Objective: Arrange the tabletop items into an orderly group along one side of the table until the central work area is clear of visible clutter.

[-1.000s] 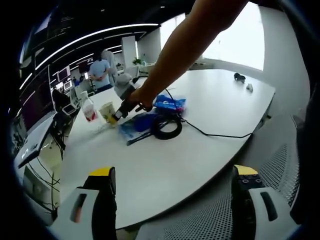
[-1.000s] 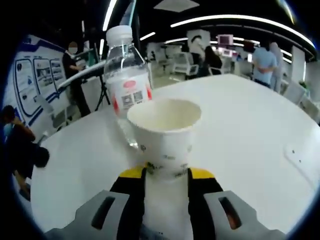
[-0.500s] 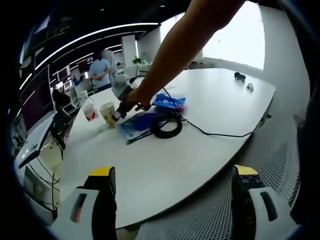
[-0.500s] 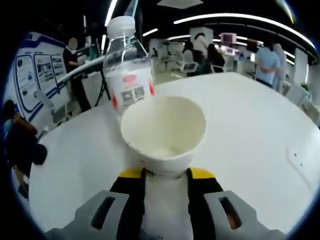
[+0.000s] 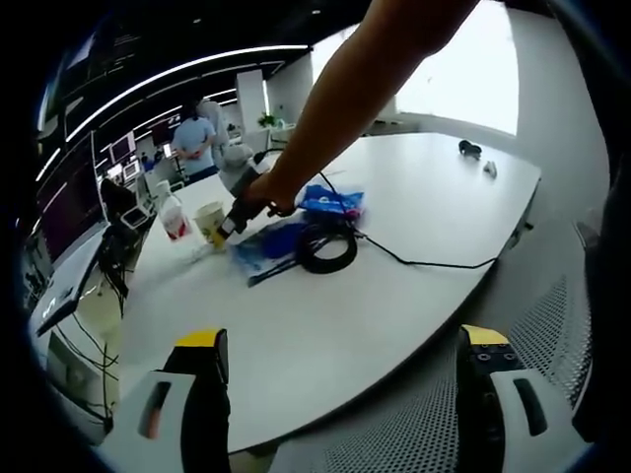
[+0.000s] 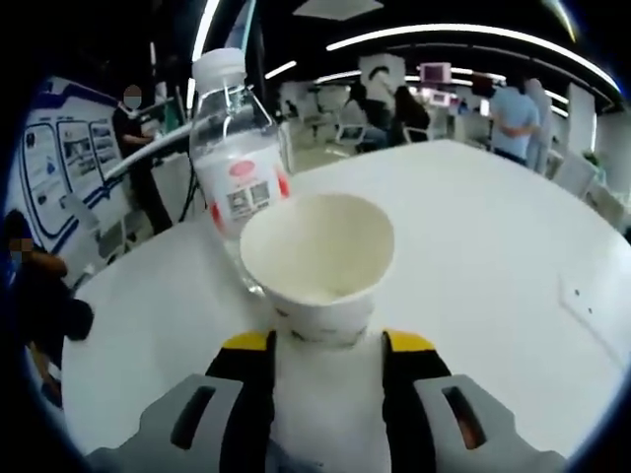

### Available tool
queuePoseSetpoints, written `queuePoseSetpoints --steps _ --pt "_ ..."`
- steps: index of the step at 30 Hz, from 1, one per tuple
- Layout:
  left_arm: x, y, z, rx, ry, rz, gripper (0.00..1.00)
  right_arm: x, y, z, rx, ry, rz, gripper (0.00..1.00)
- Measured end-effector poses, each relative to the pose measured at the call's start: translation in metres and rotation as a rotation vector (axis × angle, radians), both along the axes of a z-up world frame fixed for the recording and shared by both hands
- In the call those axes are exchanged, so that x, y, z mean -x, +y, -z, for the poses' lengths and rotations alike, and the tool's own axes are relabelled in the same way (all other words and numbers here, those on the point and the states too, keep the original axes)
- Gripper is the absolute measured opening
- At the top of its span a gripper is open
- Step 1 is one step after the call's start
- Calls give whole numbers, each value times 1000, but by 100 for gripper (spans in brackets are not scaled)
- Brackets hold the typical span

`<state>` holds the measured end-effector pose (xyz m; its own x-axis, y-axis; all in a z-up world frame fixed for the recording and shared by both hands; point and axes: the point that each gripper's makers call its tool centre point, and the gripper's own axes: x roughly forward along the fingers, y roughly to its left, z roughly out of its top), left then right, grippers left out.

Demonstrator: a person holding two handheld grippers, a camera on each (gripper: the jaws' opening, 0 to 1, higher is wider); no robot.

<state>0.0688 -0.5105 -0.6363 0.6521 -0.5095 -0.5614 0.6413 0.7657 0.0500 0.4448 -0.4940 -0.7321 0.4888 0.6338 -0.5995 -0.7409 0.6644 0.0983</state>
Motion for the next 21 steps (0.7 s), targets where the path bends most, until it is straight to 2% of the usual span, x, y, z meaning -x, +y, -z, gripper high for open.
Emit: queuePoseSetpoints --steps 7,10,13,17,21 --pt "0 0 -1 8 -3 1 96 12 -9 -8 -7 -16 -1 42" --pt "1 -1 -3 18 -6 3 96 18 -22 -14 -5 -24 18 48" --pt "0 0 -4 28 -11 -2 96 22 -33 -16 9 -34 26 48" --pt "0 -1 -6 35 -18 -1 96 28 -50 -33 -3 -47 50 50" --pt "1 -2 -8 49 -18 4 97 38 -61 -44 -15 -57 56 55"
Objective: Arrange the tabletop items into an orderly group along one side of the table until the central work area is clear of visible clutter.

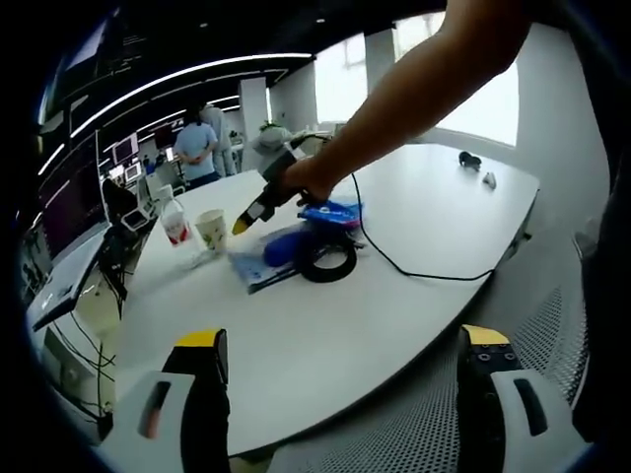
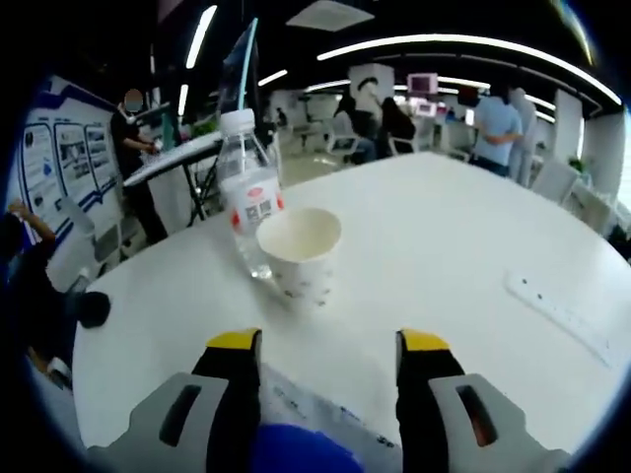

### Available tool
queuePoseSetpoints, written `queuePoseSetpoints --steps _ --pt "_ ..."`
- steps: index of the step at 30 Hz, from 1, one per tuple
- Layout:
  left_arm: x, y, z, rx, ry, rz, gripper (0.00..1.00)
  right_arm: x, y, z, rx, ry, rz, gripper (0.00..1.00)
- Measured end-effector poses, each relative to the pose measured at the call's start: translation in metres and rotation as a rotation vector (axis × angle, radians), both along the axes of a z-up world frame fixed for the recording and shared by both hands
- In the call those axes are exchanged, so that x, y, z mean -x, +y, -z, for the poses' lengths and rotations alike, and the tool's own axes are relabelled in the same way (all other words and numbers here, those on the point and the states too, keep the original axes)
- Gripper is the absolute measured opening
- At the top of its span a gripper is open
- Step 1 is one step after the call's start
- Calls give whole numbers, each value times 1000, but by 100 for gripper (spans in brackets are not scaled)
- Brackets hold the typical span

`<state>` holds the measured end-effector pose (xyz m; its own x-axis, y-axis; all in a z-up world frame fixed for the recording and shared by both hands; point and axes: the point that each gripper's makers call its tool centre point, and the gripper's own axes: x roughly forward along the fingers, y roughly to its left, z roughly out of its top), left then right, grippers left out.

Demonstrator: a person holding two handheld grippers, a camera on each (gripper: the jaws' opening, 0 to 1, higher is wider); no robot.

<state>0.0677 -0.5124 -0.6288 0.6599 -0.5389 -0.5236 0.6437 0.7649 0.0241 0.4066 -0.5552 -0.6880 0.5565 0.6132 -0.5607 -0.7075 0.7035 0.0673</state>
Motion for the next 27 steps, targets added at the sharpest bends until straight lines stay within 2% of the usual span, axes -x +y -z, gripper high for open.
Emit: queuePoseSetpoints --steps 5,13,17,22,27 --pt "0 0 -3 28 -1 -2 98 15 -9 -3 -14 -19 -7 62" --pt "3 -3 -2 14 -5 18 98 48 -26 -13 -36 -18 8 70" --pt "4 -3 0 -1 -9 28 98 65 -37 -16 -62 -26 21 71" --pt "4 -3 -1 13 -7 26 97 94 -43 -4 -51 -11 16 71" --pt "5 -5 0 10 -8 36 97 118 -50 -9 -68 -12 38 70"
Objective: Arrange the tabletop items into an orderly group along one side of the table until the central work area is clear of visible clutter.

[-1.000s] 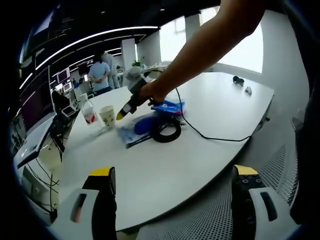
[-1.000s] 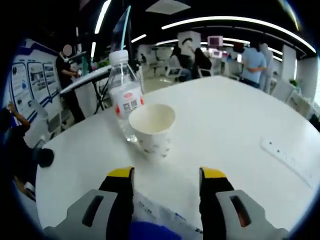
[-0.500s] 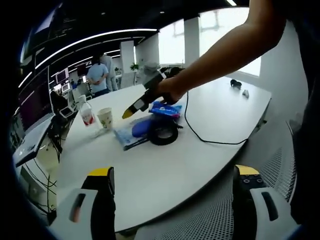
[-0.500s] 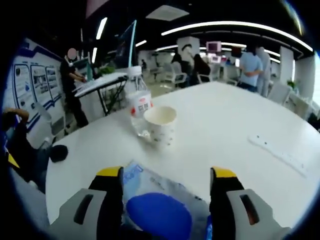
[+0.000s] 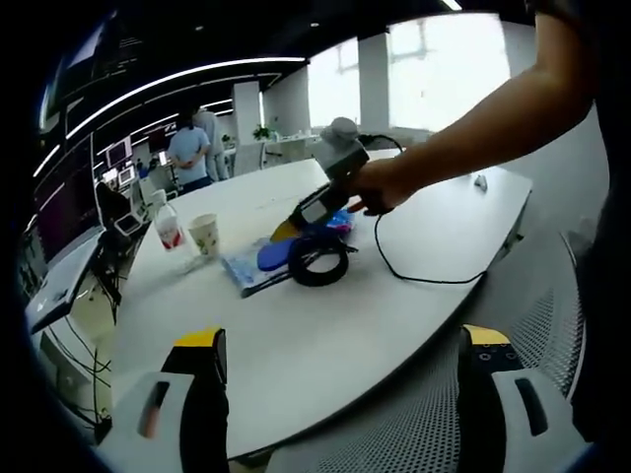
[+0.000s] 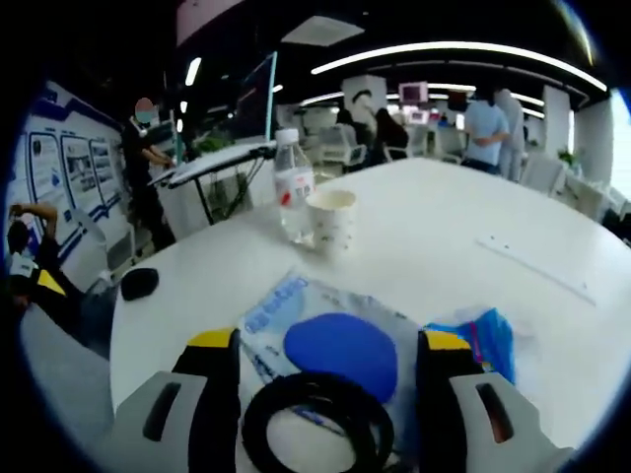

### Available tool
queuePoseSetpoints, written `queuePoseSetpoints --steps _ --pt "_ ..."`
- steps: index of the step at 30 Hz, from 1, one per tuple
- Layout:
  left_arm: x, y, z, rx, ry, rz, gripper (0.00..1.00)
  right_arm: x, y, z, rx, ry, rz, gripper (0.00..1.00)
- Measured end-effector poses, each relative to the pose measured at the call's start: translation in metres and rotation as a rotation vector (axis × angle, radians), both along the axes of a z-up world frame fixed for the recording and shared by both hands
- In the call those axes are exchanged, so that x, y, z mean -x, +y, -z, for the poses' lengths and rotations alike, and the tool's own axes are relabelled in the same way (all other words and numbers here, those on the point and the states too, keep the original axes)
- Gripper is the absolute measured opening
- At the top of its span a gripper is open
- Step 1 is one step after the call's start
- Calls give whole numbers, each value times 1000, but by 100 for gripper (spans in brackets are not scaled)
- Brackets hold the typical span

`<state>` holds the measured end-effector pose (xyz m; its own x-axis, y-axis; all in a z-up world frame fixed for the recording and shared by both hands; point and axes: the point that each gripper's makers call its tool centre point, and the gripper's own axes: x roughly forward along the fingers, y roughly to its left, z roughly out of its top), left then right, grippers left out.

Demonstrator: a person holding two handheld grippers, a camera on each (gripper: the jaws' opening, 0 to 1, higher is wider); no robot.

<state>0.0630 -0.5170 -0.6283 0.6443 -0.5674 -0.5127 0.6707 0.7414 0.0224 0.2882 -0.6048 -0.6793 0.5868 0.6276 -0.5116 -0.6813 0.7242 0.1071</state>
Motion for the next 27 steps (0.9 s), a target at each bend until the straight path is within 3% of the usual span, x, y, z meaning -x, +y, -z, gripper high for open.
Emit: queuePoseSetpoints --steps 6,10,14,27 --pt "1 -1 0 -4 -3 8 97 18 0 -10 -28 -16 5 71" --pt "1 0 0 -6 -7 9 97 30 3 -13 -1 -38 -30 72" --pt "0 0 0 -6 -12 11 97 41 3 -21 -51 -48 -15 72" --pt "3 -2 1 -14 -15 34 97 71 -22 -20 -66 -50 39 72"
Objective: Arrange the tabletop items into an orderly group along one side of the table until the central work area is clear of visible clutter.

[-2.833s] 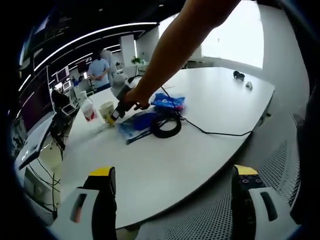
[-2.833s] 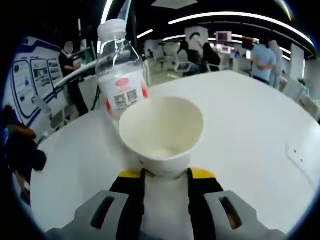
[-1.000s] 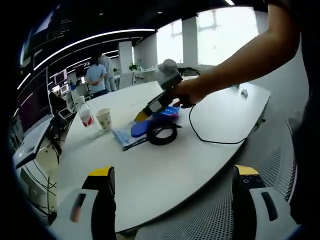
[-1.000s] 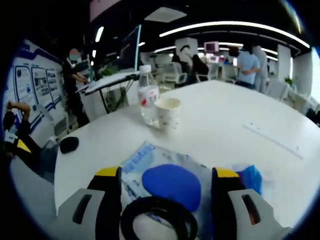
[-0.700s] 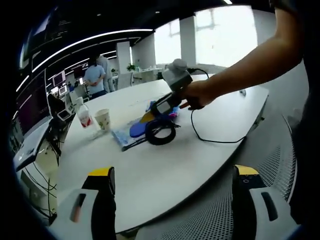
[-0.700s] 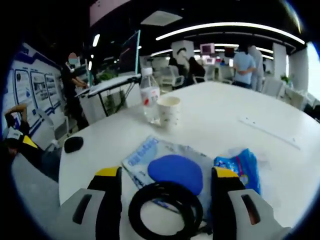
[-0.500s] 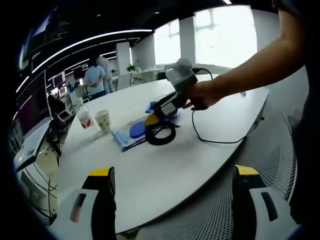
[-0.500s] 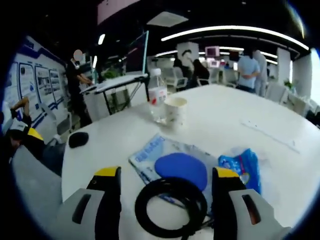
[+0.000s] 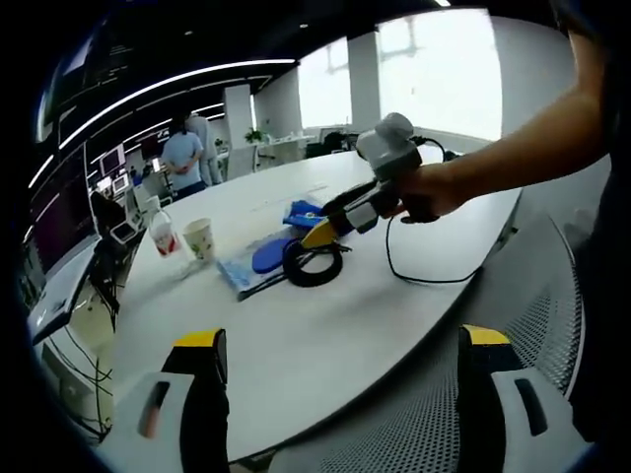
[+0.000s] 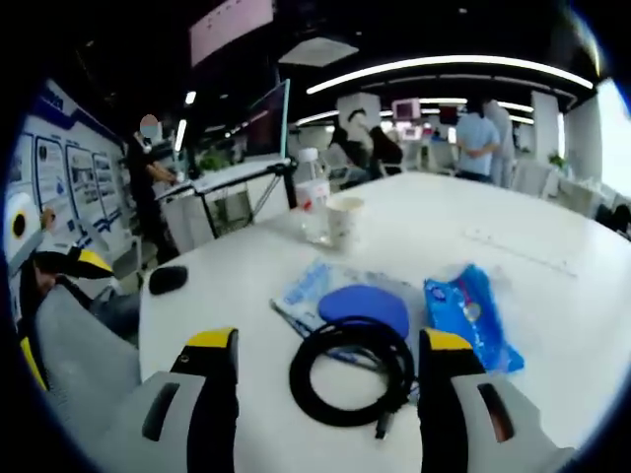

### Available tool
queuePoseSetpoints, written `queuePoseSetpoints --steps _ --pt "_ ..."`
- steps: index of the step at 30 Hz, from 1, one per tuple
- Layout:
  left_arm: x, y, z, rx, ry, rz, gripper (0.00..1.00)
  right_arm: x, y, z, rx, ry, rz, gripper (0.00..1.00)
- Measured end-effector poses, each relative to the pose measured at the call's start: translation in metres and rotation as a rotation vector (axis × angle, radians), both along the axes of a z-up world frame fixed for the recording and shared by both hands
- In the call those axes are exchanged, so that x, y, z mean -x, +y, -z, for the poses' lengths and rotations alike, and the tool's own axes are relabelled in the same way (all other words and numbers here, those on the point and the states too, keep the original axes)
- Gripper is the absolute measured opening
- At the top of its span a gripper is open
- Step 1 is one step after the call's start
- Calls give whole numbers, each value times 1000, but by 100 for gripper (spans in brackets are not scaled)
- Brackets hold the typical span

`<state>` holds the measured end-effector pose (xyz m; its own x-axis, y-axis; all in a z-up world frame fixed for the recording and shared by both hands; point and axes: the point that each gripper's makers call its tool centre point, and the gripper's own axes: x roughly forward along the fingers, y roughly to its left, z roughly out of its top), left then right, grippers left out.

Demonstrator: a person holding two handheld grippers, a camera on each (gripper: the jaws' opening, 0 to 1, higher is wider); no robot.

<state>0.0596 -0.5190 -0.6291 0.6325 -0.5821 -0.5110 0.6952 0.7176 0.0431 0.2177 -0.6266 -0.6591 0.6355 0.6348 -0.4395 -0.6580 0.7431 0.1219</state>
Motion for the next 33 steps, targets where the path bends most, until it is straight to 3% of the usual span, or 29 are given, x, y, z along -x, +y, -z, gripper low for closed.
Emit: queuePoseSetpoints --steps 16,33 --pt "2 -1 -1 -1 -6 12 97 35 -15 8 -6 29 44 73" --pt "4 -5 7 -52 17 41 97 66 -68 11 29 28 138 73"
